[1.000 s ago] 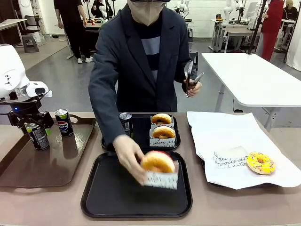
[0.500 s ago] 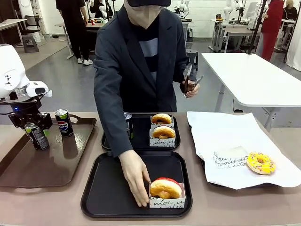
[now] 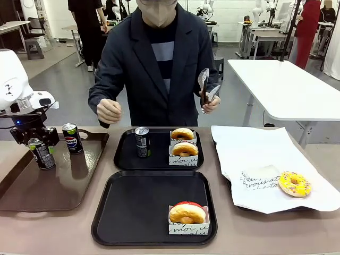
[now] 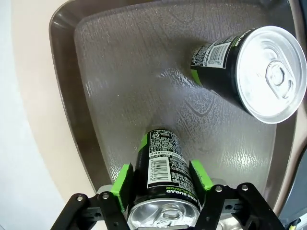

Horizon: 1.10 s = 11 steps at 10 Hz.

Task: Set up donuts and drinks on trays.
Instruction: Pick up one Pepsi coke from the Handle tray and place it on the Flat Tray without a Pepsi coke.

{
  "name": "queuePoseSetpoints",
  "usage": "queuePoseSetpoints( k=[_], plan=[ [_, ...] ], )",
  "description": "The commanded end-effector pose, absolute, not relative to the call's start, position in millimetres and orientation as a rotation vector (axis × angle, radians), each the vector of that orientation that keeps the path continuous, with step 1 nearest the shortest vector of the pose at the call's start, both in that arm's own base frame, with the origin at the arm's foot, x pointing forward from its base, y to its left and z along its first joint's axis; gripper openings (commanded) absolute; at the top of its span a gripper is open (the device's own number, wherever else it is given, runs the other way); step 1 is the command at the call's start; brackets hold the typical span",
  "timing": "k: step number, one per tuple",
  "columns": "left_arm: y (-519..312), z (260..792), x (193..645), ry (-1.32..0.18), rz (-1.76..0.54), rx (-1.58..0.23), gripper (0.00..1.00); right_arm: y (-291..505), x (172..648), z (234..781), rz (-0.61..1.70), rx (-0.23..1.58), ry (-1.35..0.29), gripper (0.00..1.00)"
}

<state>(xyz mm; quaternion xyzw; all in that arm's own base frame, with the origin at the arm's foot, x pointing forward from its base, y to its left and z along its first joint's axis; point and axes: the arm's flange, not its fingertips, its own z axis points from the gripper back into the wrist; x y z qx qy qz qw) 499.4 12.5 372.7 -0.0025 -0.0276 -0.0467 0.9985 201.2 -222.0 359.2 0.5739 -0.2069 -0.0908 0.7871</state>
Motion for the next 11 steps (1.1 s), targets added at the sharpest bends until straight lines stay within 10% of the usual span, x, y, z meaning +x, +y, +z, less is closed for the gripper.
queuePoseSetpoints(
  k=[1, 11],
  plan=[
    [10.0, 379.6, 492.7, -0.053, -0.107, -0.022, 0.06, -221.8, 200.6, 359.1, -0.185, 1.244, -0.46, 1.0],
    [-3.8, 517.5, 386.6, -0.099, -0.179, -0.032, 0.0, -221.8, 200.6, 359.1, -0.185, 1.244, -0.46, 1.0]
  ],
)
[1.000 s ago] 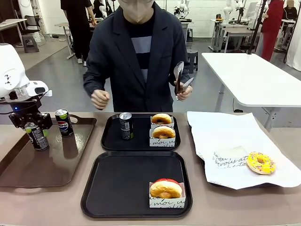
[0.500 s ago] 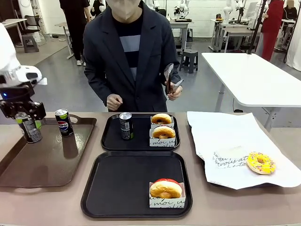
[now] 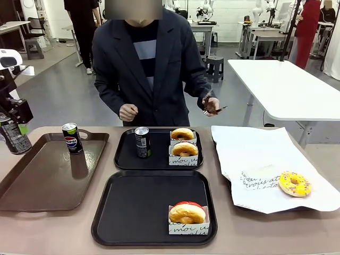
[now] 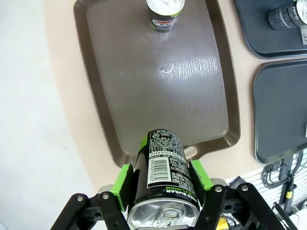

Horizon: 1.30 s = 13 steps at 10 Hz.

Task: Set up donuts and drinks on trays.
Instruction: Pick up one Pepsi coke from the Handle tray and place it on the Flat Tray without a Pepsi coke.

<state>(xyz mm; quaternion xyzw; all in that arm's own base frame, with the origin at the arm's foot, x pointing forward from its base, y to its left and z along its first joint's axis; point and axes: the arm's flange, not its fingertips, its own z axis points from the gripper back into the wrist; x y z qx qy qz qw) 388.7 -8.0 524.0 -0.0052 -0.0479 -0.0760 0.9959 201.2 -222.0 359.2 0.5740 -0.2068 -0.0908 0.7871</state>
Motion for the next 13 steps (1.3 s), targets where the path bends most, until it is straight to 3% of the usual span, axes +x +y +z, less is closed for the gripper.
queuePoseSetpoints(
  k=[1, 11, 12, 13],
  plan=[
    [2.0, 518.3, 393.5, -0.099, -0.15, -0.021, 0.0, -221.8, 200.6, 359.1, -0.185, 1.244, -0.46, 1.0],
    [-8.0, 524.0, 388.7, -0.096, -0.152, -0.01, 0.0, -221.8, 200.6, 359.1, -0.185, 1.244, -0.46, 1.0],
    [-6.5, 520.8, 388.6, -0.09, -0.15, -0.012, 0.6, -221.8, 200.6, 359.1, -0.185, 1.244, -0.46, 1.0],
    [-25.2, 519.5, 386.7, -0.119, -0.267, 0.017, 0.6, -221.8, 200.6, 359.1, -0.185, 1.244, -0.46, 1.0]
  ],
)
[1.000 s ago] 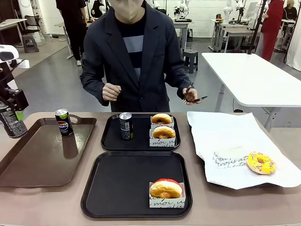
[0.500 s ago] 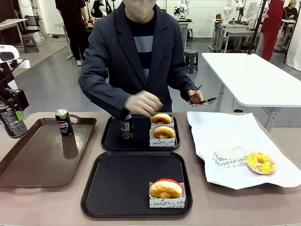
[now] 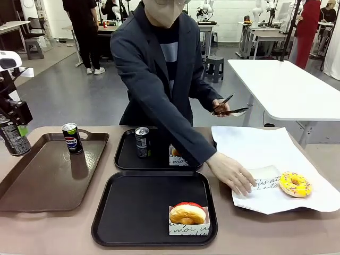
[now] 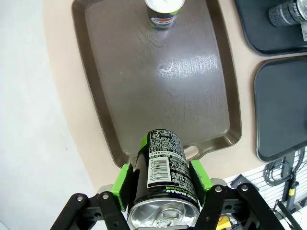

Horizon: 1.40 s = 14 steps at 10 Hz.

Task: Set up donuts and drinks on trays.
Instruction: Pick up one Pepsi coke from the Handle tray and place it on the Flat Tray without a Pepsi coke.

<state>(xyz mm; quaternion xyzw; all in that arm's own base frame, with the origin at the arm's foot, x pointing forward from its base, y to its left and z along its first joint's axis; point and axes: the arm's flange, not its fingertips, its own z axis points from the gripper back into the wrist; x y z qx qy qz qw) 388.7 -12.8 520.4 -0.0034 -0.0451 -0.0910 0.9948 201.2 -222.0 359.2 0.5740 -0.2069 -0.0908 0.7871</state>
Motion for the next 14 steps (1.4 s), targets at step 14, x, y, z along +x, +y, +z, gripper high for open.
queuePoseSetpoints(
  k=[14],
  plan=[
    [-128.9, 502.4, 338.3, -0.099, -0.686, -0.096, 0.6, -221.8, 200.6, 359.1, -0.185, 1.244, -0.46, 1.0]
  ],
)
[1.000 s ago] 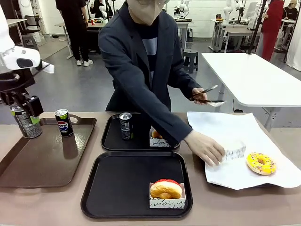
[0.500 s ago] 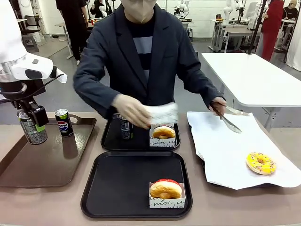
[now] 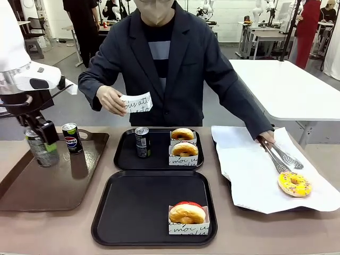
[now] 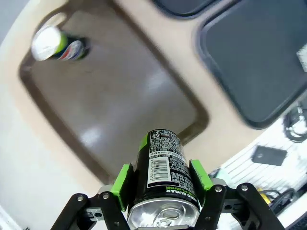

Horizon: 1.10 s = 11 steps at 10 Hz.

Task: Set up donuts and drinks on trays.
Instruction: Pick up one Pepsi coke from the Handle tray and place it on the Flat Tray without a Pepsi coke.

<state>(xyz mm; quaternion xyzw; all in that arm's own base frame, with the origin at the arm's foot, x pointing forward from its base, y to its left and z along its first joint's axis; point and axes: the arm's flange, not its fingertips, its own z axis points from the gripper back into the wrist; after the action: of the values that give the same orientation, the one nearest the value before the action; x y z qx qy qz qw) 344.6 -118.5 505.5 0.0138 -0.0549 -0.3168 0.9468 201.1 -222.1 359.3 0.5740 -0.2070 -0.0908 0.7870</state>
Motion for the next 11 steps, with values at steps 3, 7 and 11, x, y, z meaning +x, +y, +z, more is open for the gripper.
queuePoseSetpoints(
  k=[3, 7, 11],
  plan=[
    [-163.4, 498.0, 321.4, -0.091, -0.739, -0.284, 0.6, -221.8, 200.6, 359.1, -0.185, 1.244, -0.46, 1.0],
    [-228.8, 485.3, 314.8, -0.063, -0.801, -0.3, 0.6, -221.8, 200.6, 359.1, -0.185, 1.244, -0.46, 1.0],
    [-284.5, 470.3, 336.1, -0.047, -0.817, -0.243, 0.6, -221.8, 200.6, 359.1, -0.185, 1.244, -0.46, 1.0]
  ],
)
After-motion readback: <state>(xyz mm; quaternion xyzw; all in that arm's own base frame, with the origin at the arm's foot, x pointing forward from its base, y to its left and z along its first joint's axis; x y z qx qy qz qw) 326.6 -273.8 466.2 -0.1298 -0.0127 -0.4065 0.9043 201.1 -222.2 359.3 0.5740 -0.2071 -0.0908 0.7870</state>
